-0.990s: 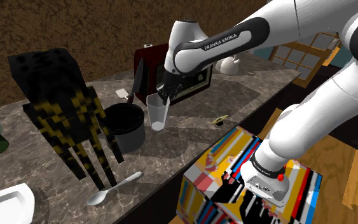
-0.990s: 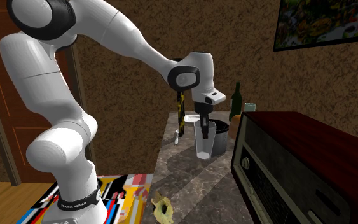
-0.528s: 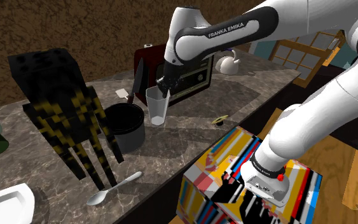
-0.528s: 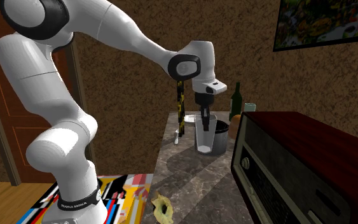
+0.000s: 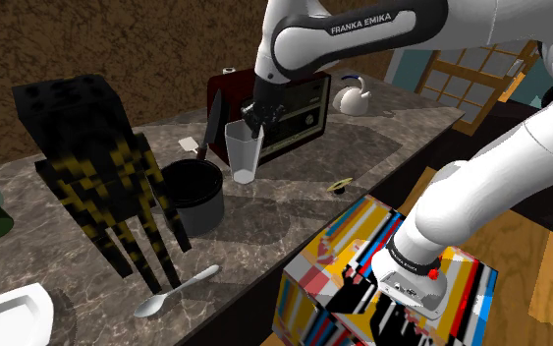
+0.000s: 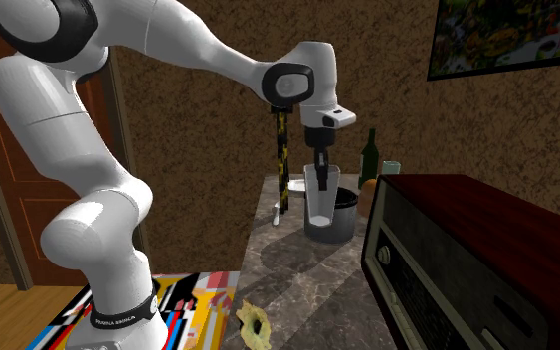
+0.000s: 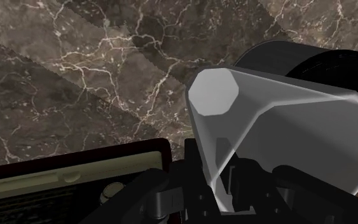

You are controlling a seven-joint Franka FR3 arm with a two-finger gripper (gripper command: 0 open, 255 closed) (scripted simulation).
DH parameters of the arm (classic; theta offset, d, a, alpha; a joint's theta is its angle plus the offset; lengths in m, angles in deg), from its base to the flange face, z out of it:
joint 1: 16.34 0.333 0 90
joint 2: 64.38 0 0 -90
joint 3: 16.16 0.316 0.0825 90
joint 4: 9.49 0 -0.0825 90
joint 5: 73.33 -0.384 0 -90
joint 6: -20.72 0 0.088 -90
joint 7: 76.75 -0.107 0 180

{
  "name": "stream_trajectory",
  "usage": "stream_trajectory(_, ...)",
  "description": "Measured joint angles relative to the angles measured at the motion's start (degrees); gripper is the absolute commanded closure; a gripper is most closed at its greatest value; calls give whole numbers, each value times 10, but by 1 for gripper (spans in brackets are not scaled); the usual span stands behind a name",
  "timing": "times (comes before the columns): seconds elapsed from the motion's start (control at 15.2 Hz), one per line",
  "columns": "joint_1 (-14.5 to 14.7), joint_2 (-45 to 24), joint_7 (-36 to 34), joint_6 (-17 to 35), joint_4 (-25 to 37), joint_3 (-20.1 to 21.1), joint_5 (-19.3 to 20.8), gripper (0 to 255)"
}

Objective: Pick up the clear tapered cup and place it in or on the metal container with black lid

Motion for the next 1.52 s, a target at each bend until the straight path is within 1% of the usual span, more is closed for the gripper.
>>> stream_trajectory(0.79, -3, 13, -7, -94, 82, -7, 6, 255)
stream_trajectory(1.32, -4, 9, -16, -154, 146, -9, 10, 255)
stream_trajectory(1.52, 0, -29, -43, -172, 204, 9, 19, 255)
